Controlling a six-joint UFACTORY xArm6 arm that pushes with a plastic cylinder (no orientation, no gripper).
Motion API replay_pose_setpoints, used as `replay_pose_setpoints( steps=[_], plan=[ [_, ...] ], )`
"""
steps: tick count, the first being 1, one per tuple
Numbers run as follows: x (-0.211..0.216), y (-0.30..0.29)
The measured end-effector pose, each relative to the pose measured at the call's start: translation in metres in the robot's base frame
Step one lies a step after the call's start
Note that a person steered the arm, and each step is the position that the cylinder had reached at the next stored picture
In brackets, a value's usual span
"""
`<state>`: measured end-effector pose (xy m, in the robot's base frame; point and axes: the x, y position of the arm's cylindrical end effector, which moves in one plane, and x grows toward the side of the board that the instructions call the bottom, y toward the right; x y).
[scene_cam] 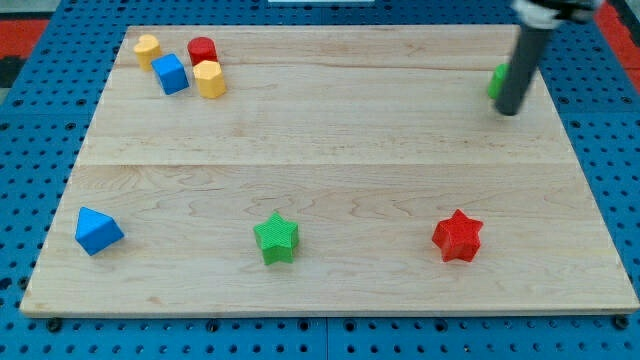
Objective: Push the green circle to the top right
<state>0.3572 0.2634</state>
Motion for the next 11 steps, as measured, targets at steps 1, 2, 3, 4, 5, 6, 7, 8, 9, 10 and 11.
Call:
replay_pose_setpoints(
  steps=[1,2,3,4,5,6,7,8,9,10,11],
  plan=[
    [-0.029,0.027],
    [-0.046,-0.013],
    [-0.021,-0.003],
    [-0.043,-0.028],
    [-0.070,-0.056],
    [-0.037,-0.057],
    [-0.034,-0.077],
    [-0.023,-0.082],
    [-0.012,-0.116],
    [-0.051,-0.113],
    [-0.057,-0.090]
  ],
)
